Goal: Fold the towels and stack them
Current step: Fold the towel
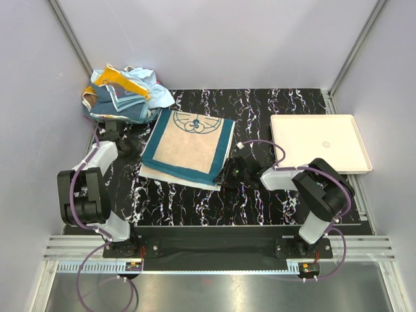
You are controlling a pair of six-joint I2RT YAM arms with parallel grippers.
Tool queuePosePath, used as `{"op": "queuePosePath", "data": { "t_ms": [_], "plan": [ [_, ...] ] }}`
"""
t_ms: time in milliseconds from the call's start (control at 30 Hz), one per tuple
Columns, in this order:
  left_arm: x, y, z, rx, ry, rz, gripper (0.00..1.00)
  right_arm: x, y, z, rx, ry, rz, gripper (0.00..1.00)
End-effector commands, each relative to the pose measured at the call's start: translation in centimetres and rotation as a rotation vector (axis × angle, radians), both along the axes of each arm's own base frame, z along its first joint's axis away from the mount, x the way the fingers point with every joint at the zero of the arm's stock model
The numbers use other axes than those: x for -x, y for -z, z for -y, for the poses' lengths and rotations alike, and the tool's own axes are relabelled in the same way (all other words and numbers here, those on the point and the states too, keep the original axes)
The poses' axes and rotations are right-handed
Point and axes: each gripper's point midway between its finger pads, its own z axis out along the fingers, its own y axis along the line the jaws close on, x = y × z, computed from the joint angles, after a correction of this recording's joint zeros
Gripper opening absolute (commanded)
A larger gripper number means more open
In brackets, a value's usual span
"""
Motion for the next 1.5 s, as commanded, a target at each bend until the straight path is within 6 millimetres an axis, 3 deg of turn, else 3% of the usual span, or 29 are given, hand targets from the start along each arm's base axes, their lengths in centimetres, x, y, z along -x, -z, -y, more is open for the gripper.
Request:
{"op": "queuePosePath", "data": {
  "t_ms": [0,133,400,500,867,1467],
  "plan": [
    [-0.5,0.1,-0.2,-0.005,0.004,0.023,0.0,-0.4,-0.6,-0.8,-0.024,-0.004,0.03,0.36],
    [-0.6,0.1,-0.2,-0.005,0.002,0.024,0.0,-0.6,-0.6,-1.0,-0.027,-0.001,0.028,0.32],
    [-0.6,-0.4,-0.3,-0.009,0.008,0.032,0.0,-0.8,-1.8,-1.0,-0.034,0.003,0.045,0.05],
    [-0.7,-0.9,-0.3,-0.011,0.014,0.039,0.0,-0.8,-2.7,-0.8,-0.033,0.009,0.061,0.0],
    [-0.7,-3.5,-0.1,-0.012,0.023,0.081,0.0,-0.8,-6.7,0.2,-0.027,0.015,0.137,0.0],
    [1.2,-2.7,-1.2,-0.016,0.002,0.048,0.0,1.0,-6.7,2.2,-0.005,0.036,0.13,0.0]
  ]
}}
